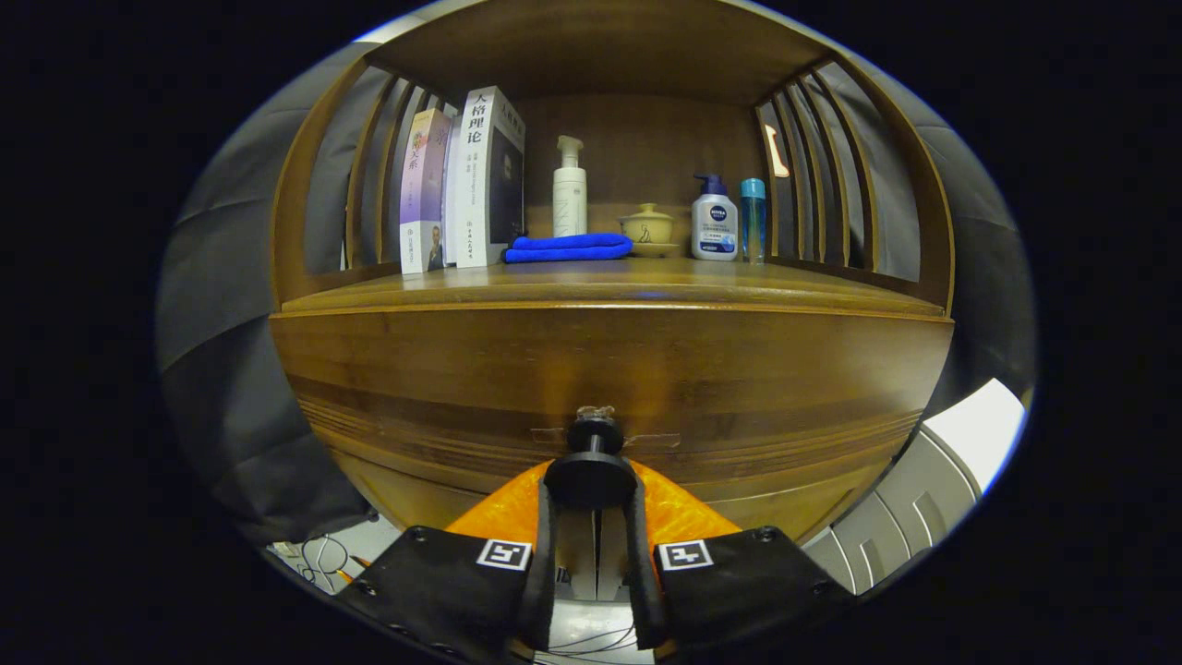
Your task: Pull open the drawer, take out the items inside it, and place them on the countertop above the cabinet.
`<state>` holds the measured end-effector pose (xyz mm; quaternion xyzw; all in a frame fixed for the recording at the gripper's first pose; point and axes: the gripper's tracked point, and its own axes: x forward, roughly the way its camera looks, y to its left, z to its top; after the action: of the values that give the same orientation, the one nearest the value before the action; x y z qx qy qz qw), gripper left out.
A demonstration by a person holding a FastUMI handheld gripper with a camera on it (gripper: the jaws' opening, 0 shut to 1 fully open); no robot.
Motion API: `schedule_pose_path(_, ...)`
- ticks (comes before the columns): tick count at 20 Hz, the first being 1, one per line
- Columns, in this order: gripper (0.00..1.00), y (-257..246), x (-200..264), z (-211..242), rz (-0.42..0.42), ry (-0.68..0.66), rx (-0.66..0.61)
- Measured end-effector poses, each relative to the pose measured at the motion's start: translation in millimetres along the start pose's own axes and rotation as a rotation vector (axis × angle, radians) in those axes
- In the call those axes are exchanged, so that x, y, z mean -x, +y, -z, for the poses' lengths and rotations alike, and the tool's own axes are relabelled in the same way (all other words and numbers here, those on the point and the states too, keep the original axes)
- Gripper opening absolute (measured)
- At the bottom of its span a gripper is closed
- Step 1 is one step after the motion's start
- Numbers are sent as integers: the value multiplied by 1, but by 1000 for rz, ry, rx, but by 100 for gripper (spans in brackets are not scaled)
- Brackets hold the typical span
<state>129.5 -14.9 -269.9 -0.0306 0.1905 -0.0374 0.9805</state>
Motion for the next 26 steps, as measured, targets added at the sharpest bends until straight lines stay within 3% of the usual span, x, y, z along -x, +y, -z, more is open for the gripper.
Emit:
schedule_pose_path(1, 25, 2, 3, -2, -11, 1, -3)
schedule_pose_path(11, 25, -1, 10, 3, -13, 8, -10)
schedule_pose_path(26, 25, 2, 88, 33, -33, -15, 52)
